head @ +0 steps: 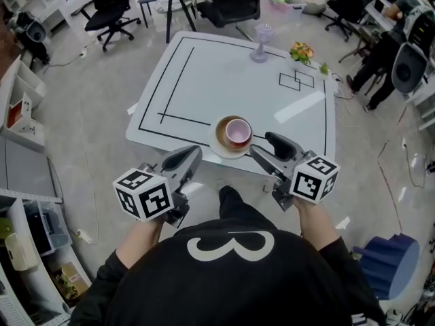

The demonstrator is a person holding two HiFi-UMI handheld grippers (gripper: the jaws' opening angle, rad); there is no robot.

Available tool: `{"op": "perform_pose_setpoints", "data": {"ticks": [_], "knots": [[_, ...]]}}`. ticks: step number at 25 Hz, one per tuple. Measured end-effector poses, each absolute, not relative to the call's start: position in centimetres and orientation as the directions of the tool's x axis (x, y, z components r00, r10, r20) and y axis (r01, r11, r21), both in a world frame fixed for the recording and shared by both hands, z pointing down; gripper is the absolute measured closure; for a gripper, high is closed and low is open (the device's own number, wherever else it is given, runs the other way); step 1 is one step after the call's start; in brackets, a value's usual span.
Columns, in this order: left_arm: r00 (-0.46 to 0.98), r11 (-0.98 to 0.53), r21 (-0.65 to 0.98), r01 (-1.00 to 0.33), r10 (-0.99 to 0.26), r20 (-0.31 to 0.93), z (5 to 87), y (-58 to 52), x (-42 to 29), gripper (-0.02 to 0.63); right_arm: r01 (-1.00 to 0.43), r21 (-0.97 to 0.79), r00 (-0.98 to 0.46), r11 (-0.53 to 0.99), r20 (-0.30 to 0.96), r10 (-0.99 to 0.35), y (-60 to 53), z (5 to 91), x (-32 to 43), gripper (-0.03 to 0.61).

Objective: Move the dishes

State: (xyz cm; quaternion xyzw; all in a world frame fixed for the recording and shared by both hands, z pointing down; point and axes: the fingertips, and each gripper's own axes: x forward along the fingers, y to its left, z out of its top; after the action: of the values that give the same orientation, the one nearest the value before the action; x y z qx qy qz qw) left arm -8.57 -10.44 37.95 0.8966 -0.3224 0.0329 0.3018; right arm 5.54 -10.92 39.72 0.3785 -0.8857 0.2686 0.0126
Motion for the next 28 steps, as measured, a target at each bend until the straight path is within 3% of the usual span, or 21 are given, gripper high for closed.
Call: {"op": "perform_pose_setpoints", "data": {"ticks": [20,28], "knots": [[0.722,-0.503,0.551,-0.666,-0.62,0.307,40.0,-16.7,-9.4,0.611,-0.685,-0.514,-0.726,0.516,0.433,-0.534,-18.5,48.5,5.0,0.348],[0.702,-0.451,0.585,-0.674,-0.639,0.315,41.3,-17.9,-10.4,0.611,-0.712,-0.486,-0.702,0.507,0.507,-0.5,-19.2,50.4,4.5,0.407]]}}
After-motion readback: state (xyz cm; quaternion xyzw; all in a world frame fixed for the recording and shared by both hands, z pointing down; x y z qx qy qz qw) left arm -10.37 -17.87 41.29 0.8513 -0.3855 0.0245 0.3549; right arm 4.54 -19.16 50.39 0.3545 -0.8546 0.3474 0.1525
